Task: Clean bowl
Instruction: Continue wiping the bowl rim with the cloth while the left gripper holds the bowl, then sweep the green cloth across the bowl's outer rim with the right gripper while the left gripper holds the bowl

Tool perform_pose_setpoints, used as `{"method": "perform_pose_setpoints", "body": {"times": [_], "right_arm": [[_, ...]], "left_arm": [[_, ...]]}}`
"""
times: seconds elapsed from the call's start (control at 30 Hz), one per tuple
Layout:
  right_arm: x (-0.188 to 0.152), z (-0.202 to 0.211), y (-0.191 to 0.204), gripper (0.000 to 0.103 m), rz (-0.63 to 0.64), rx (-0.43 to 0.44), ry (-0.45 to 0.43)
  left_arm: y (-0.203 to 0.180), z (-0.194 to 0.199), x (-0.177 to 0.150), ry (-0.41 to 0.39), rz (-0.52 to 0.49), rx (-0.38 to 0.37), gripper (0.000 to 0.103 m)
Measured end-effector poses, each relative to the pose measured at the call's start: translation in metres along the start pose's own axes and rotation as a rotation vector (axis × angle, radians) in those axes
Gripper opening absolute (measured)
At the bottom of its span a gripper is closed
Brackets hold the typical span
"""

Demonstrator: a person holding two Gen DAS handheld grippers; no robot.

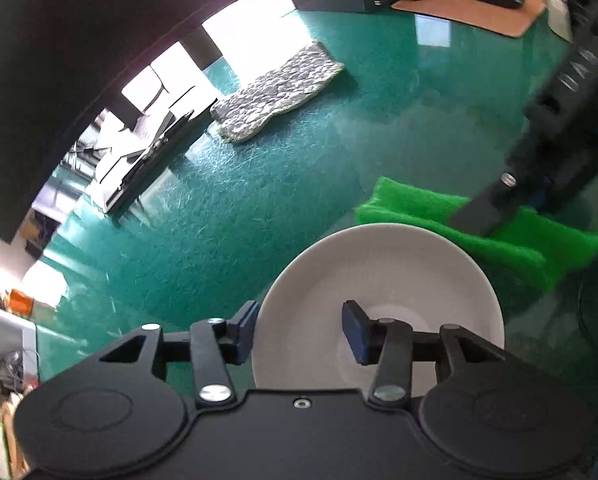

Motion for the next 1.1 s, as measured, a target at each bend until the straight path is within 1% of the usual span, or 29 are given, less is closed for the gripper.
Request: {"method": "perform_pose_setpoints", "body": {"times": [0.03,0.07,0.1,0.13,0.17,0.2,0.23,0.27,0.33,0.43,0.5,0.6,0.67,0.73,0.83,0.97,1.07,1.1], "right_arm": [[0.001,0.002,0.000,0.012,0.001,0.004,-0.010],[0.002,0.002,0.001,0.012,0.002,0.012,-0.012],[0.003,0.002,0.002,0.012,0.003,0.020,-0.015],[0.003,0.001,0.002,0.012,0.003,0.022,-0.012],[0.004,0.000,0.002,0.012,0.003,0.024,-0.009],[0.004,-0.001,0.002,0.012,0.003,0.027,-0.006],[0.004,-0.002,0.001,0.012,0.000,0.024,0.002],[0.004,-0.005,0.000,0.012,-0.001,0.021,0.010],[0.005,-0.007,0.000,0.012,0.000,0.016,0.018],[0.011,-0.013,0.001,0.012,-0.006,0.002,0.026],[0.019,-0.025,0.003,0.012,-0.003,-0.005,0.032],[0.030,-0.051,0.009,0.012,0.004,-0.015,0.053],[0.034,-0.071,0.017,0.012,0.031,-0.020,0.074],[0.032,-0.081,0.024,0.013,0.068,-0.029,0.090],[0.029,-0.071,0.024,0.013,0.087,-0.028,0.082],[0.025,-0.036,0.004,0.012,0.039,-0.025,0.077],[0.008,-0.014,-0.007,0.012,0.016,-0.022,0.105],[0.006,-0.012,-0.008,0.012,-0.003,-0.012,0.102]], "left_arm": [[0.003,0.003,-0.001,0.001,0.054,-0.007,0.047],[0.007,0.006,-0.003,0.003,0.114,-0.017,0.051],[0.009,0.009,-0.006,0.007,0.160,-0.022,0.058],[0.009,0.011,-0.009,0.012,0.177,-0.022,0.068],[0.008,0.013,-0.012,0.017,0.186,-0.023,0.070],[0.007,0.015,-0.016,0.021,0.195,-0.023,0.070],[0.003,0.015,-0.018,0.028,0.180,-0.027,0.069],[-0.001,0.015,-0.019,0.029,0.171,-0.031,0.066],[-0.002,0.015,-0.019,0.040,0.187,-0.032,0.061],[-0.002,0.014,-0.017,0.047,0.158,-0.041,0.061],[-0.001,0.013,-0.016,0.046,0.149,-0.048,0.061],[-0.001,0.011,-0.017,0.046,0.170,-0.058,0.061],[-0.001,0.010,-0.018,0.060,0.191,-0.072,0.061],[-0.001,0.011,-0.019,0.065,0.194,-0.074,0.062],[-0.002,0.012,-0.019,0.063,0.180,-0.073,0.062],[-0.001,0.011,-0.018,0.072,0.183,-0.089,0.062],[-0.001,0.010,-0.017,0.073,0.170,-0.100,0.062],[0.000,0.009,-0.016,0.074,0.166,-0.102,0.062]]}}
Point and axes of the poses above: each gripper's, at about its wrist camera, not at the fingertips, and z roughly against the way its jaws point, y to its left, x to its top, the point moved 6 cm from there along -z, roughly the way its jaws point, and after that the axes turned 2 degrees about -y, right-handed, at the moved point
